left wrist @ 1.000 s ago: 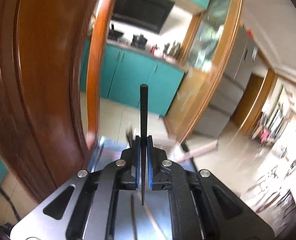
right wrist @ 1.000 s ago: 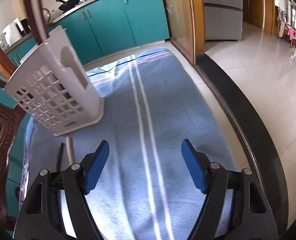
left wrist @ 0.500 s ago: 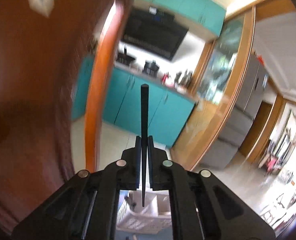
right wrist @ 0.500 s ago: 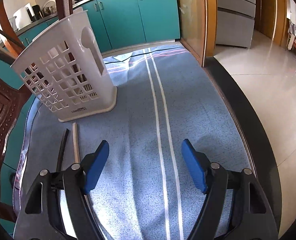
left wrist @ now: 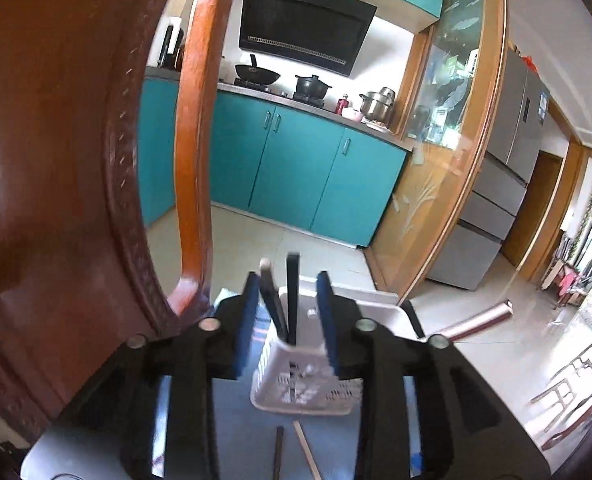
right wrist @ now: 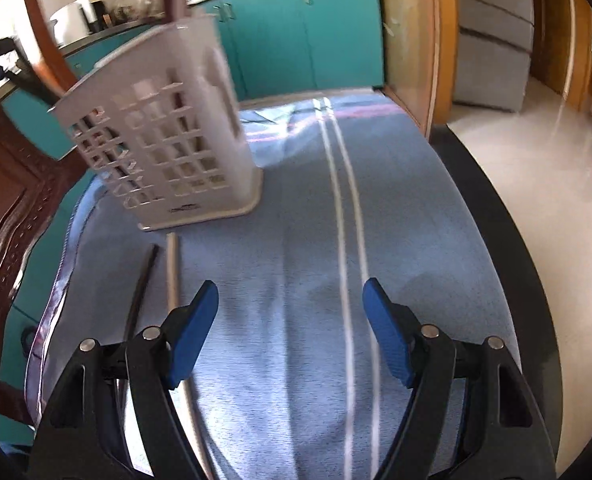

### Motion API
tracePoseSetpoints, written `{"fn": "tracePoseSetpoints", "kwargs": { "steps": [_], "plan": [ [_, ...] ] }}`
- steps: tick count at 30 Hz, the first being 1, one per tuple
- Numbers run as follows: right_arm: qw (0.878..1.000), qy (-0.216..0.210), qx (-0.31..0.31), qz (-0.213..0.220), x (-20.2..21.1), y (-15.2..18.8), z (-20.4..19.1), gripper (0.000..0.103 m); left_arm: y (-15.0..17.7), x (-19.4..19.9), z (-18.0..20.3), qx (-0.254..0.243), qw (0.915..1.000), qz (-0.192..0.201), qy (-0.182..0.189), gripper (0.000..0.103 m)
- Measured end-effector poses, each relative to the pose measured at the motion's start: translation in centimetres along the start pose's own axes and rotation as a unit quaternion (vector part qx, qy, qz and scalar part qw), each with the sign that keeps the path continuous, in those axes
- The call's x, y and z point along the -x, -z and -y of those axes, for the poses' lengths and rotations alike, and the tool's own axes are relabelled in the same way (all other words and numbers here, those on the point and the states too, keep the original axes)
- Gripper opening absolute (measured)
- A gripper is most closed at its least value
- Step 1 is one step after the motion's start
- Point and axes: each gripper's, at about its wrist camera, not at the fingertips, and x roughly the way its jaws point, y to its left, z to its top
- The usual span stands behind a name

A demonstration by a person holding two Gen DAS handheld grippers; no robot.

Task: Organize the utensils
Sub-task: 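Move both open grippers down to the chopsticks lying on the cloth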

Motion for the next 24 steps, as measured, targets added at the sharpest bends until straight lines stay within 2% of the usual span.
{"fn": "tracePoseSetpoints", "kwargs": {
  "steps": [2,6,8,16,22,23,24],
  "plan": [
    [1.0,-0.007,0.021,0.008,0.3,0.1,-0.8,0.073,0.9,0.8,-0.4,-0.003,1.0,-0.003,-0.002,0.038],
    [0.998,-0.031,0.045,0.004,0.3,0.5,-2.1,0.073,2.7,2.6,-0.6,-0.043,0.9985,0.0,-0.033,0.04],
    [0.997,-0.041,0.061,-0.002,0.2,0.7,-2.8,0.073,3.4,3.5,-0.7,-0.057,0.9973,0.005,-0.045,0.046],
    [0.987,-0.043,0.149,-0.048,-1.0,2.7,-6.4,0.072,4.5,4.8,-1.9,-0.069,0.9956,-0.006,-0.064,0.048],
    [0.983,-0.033,0.175,-0.05,-1.4,3.3,-7.4,0.051,4.7,4.8,-2.1,-0.069,0.9954,-0.012,-0.065,0.048],
    [0.983,-0.033,0.175,-0.049,-1.4,3.3,-7.4,0.044,4.6,4.8,-2.1,-0.07,0.9954,-0.012,-0.065,0.048],
    [0.983,-0.034,0.174,-0.048,-1.3,3.3,-7.4,0.032,4.5,4.6,-2.1,-0.07,0.9953,-0.013,-0.065,0.048]
  ]
}}
